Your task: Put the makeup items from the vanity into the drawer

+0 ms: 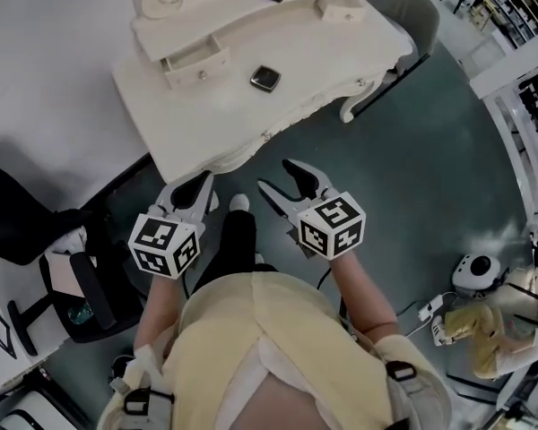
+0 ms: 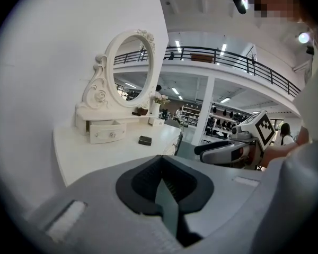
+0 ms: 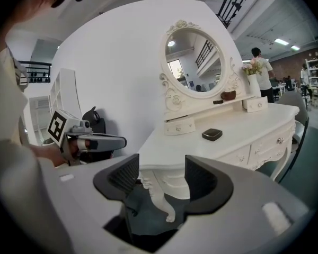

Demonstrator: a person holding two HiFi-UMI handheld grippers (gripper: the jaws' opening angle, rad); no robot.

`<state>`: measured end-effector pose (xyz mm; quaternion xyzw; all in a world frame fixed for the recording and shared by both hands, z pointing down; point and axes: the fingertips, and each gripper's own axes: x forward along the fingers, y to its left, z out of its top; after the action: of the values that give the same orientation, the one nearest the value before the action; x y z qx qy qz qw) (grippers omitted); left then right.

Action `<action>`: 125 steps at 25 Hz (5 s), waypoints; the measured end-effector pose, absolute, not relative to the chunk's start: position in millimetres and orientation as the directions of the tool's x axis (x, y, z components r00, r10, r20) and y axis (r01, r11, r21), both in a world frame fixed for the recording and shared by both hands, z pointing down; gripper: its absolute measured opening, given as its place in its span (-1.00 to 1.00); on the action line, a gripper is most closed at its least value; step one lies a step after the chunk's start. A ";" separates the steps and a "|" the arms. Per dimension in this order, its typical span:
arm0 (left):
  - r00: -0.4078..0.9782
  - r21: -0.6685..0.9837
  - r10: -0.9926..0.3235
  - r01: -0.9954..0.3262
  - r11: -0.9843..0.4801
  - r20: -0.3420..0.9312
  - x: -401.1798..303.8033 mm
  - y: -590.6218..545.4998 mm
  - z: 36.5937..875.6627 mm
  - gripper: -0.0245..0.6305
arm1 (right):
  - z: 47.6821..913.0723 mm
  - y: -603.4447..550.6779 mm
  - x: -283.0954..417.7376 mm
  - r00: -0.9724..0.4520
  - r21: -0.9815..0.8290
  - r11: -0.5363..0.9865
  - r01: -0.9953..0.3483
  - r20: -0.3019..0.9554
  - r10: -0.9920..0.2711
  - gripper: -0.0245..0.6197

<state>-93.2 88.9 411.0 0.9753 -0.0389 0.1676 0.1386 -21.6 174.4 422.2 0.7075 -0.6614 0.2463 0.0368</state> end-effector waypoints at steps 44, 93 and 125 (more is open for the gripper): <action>0.895 0.359 -0.068 -0.246 -0.900 0.441 45.7 -64.6 469.0 -0.92 | 504.9 4.7 183.9 -0.083 -0.069 0.048 -0.996 0.714 -0.696 0.05; 0.847 0.320 -0.298 -0.458 -0.829 0.441 43.3 -94.9 453.6 -0.93 | 484.8 -34.0 166.3 -0.263 -0.065 0.307 -0.949 0.700 -0.664 0.09; 0.810 0.212 -0.482 -0.563 -0.799 0.335 5.8 -165.0 417.6 -0.92 | 454.7 -159.7 104.5 -0.437 -0.306 0.346 -0.887 0.799 -0.414 0.09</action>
<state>5.8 -165.0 417.6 0.9389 -0.2783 0.1329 0.1524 104.5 -159.7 454.7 0.4289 -0.7583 0.3784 0.3128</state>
